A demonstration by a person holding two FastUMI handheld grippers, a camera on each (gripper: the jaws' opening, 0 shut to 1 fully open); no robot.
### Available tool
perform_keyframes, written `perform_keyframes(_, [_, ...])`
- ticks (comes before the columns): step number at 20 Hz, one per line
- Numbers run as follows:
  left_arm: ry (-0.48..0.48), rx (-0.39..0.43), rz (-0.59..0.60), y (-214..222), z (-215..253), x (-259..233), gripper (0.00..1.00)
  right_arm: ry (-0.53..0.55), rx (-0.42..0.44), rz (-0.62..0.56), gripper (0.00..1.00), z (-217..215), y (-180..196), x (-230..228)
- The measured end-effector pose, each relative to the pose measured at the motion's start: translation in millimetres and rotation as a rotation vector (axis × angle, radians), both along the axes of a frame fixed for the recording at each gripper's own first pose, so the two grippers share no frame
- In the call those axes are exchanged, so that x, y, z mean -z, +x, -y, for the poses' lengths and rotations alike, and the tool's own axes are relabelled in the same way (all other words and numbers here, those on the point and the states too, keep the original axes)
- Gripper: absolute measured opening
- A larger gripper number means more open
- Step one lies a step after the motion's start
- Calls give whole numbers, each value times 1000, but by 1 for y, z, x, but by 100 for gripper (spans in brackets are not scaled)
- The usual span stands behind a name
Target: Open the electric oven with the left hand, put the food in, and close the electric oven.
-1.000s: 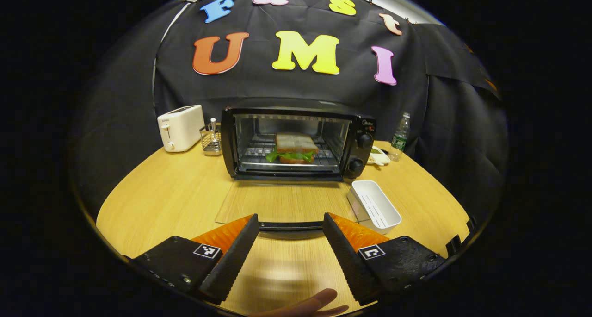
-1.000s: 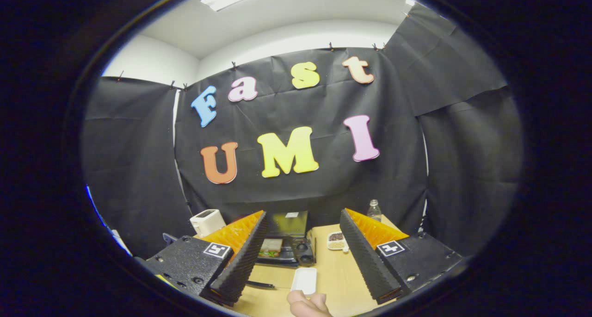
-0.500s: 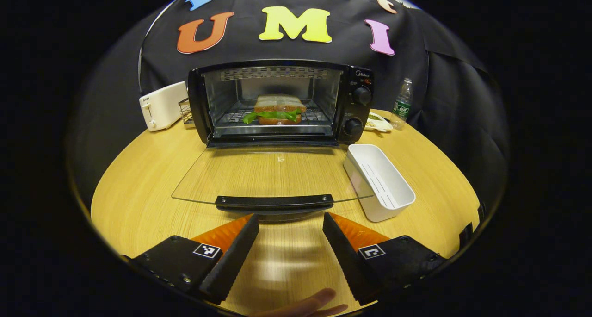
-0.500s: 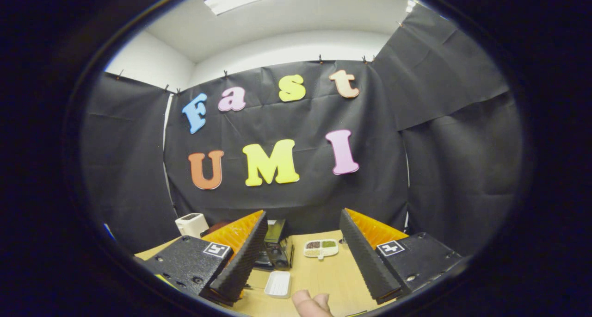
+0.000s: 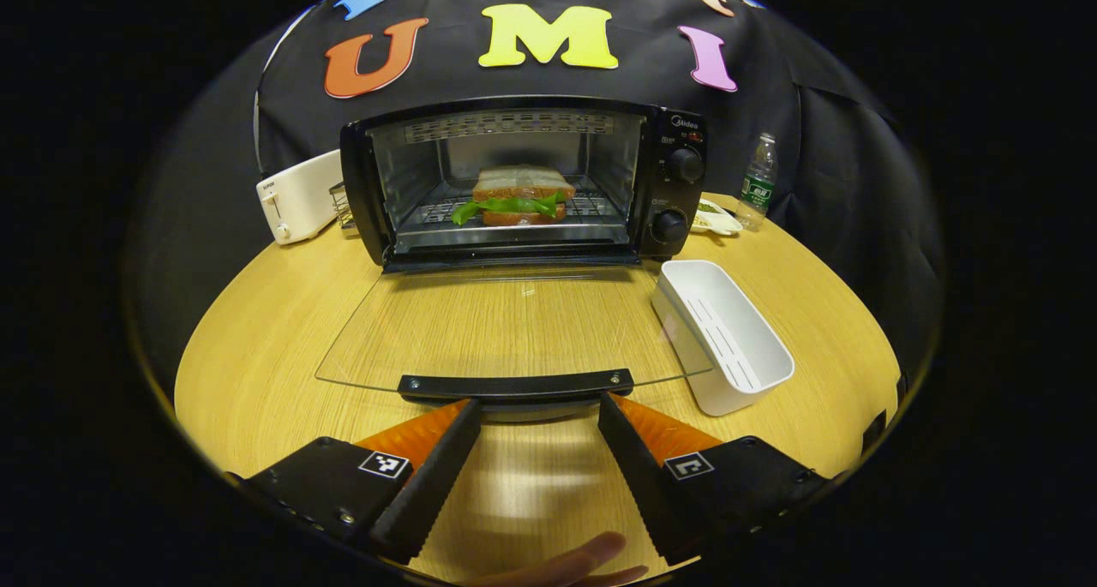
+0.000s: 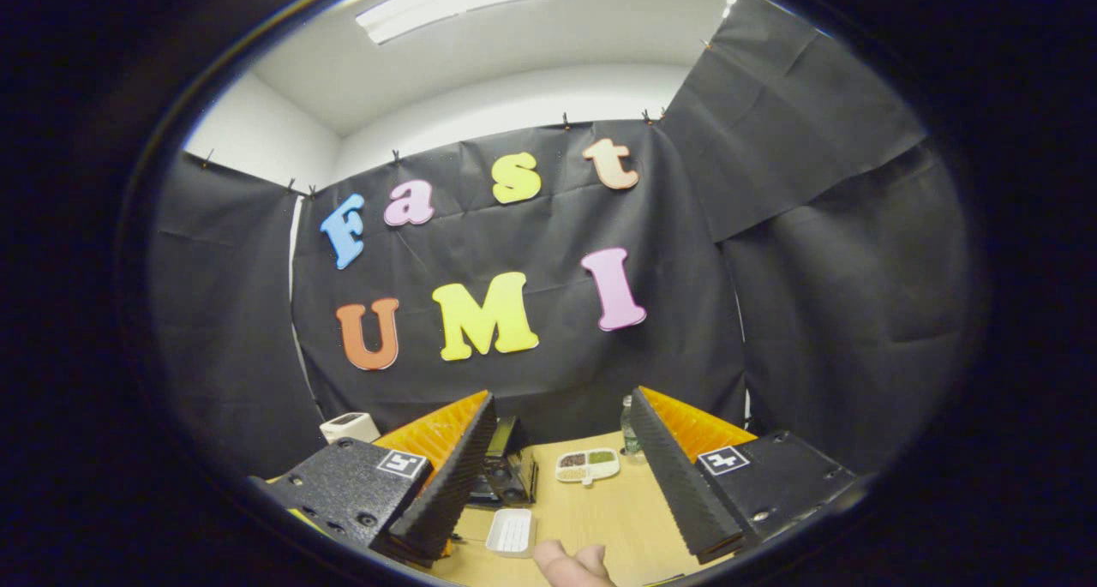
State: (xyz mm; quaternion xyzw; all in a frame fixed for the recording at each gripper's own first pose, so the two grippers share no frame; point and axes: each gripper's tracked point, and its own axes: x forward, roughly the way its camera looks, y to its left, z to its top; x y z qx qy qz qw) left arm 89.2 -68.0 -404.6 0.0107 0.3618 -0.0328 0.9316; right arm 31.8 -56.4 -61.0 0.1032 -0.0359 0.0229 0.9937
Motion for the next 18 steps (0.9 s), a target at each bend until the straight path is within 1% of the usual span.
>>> perform_keyframes(3, [6,2,18,0,1,-10,93,6,23,-22,100,10,9,9])
perform_keyframes(7, [18,8,52,4,2,-27,92,25,22,-25,100,11,17,11])
perform_keyframes(11, [30,5,78,10,1,-44,92,2,3,-26,100,7,22,11])
perform_keyframes(13, [83,-11,72,13,-8,-48,93,-5,7,-19,100,8,23,10])
perform_keyframes(16, [80,-16,79,18,-6,-57,96,-21,9,-16,100,6,23,9])
perform_keyframes(18, [83,-17,106,24,-6,-67,95,-35,11,-16,100,7,23,10])
